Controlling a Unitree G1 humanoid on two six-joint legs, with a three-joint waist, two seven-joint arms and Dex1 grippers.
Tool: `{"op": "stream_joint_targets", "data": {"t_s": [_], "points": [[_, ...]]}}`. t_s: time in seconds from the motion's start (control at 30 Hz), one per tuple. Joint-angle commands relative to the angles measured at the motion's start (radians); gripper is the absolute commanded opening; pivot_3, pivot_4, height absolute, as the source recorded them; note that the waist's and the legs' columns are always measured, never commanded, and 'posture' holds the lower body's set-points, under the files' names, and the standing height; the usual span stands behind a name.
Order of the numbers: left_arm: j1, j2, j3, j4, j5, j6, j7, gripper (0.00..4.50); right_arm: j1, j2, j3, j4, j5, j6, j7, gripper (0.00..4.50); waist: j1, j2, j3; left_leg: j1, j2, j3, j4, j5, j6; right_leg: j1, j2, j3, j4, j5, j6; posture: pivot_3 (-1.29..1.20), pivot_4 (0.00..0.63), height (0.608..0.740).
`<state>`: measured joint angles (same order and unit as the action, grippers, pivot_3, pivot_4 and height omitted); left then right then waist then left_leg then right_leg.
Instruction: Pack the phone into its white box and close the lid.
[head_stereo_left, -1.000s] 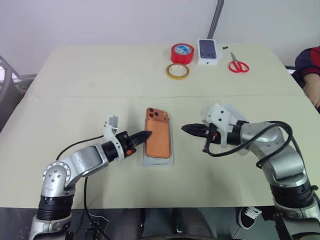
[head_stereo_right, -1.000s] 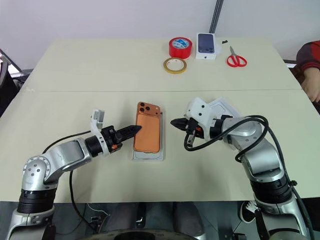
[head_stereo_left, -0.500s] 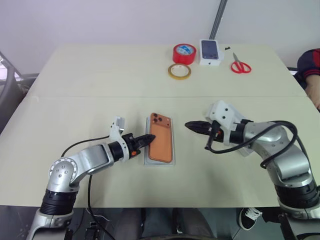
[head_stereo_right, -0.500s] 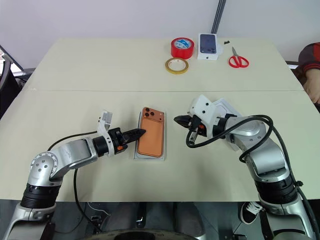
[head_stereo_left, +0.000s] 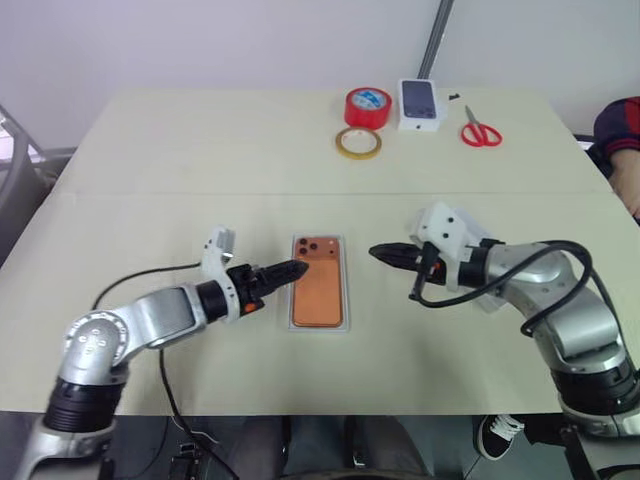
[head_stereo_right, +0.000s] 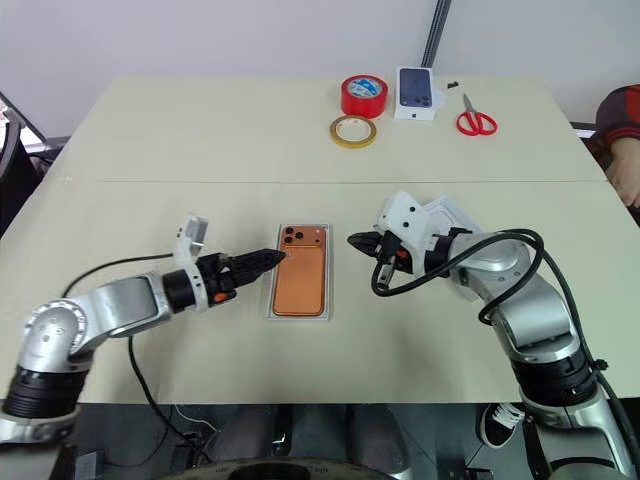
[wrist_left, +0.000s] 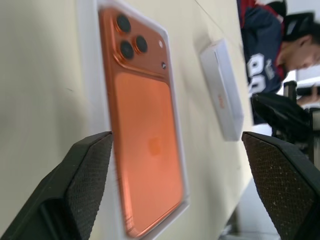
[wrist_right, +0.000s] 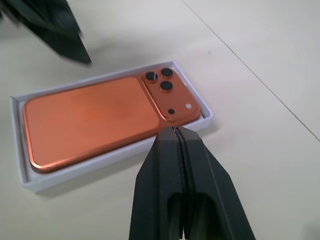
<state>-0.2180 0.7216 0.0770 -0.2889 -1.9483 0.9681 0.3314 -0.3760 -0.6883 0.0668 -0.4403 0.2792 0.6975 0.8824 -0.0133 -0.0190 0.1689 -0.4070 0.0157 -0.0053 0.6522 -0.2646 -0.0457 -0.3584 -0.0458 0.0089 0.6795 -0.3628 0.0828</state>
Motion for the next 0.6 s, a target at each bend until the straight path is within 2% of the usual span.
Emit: {"op": "stream_joint_targets", "data": {"t_s": [0.03,0.13,0.23,0.37,0.47,0.6], "points": [[0.004,0.091,0.063,-0.023,0.129,0.028,-0.123,4.33,-0.031,-0.028,0.038,0.011,-0.039,-0.025,-0.010,0.00,0.000,0.001,0.000,0.000,0.000,0.000,0.000,0.000,0.000,0.000,0.000,0.000,0.000,0.000,0.000,0.00,0.150,0.740],[-0.002,0.156,0.062,-0.037,0.343,0.013,-0.237,3.44,-0.056,-0.041,0.086,0.045,-0.081,-0.015,-0.023,0.00,0.002,0.001,0.001,0.000,-0.001,0.000,0.000,0.000,0.000,0.000,0.000,0.000,0.000,0.000,0.000,0.00,0.150,0.740],[-0.019,0.182,0.010,-0.069,0.526,0.005,-0.338,1.89,-0.090,-0.039,0.131,0.067,-0.117,0.011,-0.043,0.00,0.002,0.001,0.001,0.000,-0.001,0.000,0.000,0.000,0.000,0.000,0.000,0.000,0.000,0.000,0.000,0.00,0.150,0.740],[-0.051,0.164,-0.059,-0.087,0.685,0.014,-0.433,0.02,-0.115,-0.042,0.194,0.067,-0.163,0.031,-0.054,0.00,0.002,0.001,0.001,0.000,-0.001,0.000,-0.001,0.000,0.001,-0.001,0.000,0.000,0.000,0.000,0.000,0.00,0.150,0.740],[-0.101,0.157,-0.176,-0.097,0.838,0.031,-0.516,0.02,-0.128,-0.041,0.275,0.052,-0.227,0.024,-0.065,0.00,0.001,0.001,0.001,-0.001,-0.001,0.000,-0.001,0.000,0.001,-0.001,0.000,0.000,0.000,0.000,0.000,0.00,0.150,0.740],[-0.163,0.122,-0.287,-0.091,0.972,0.040,-0.625,0.02,-0.143,-0.018,0.357,0.051,-0.278,0.026,-0.065,0.00,0.001,0.001,0.001,-0.001,0.000,0.000,-0.001,0.000,0.001,-0.002,0.000,0.000,0.000,0.000,0.000,0.00,0.150,0.740]]}}
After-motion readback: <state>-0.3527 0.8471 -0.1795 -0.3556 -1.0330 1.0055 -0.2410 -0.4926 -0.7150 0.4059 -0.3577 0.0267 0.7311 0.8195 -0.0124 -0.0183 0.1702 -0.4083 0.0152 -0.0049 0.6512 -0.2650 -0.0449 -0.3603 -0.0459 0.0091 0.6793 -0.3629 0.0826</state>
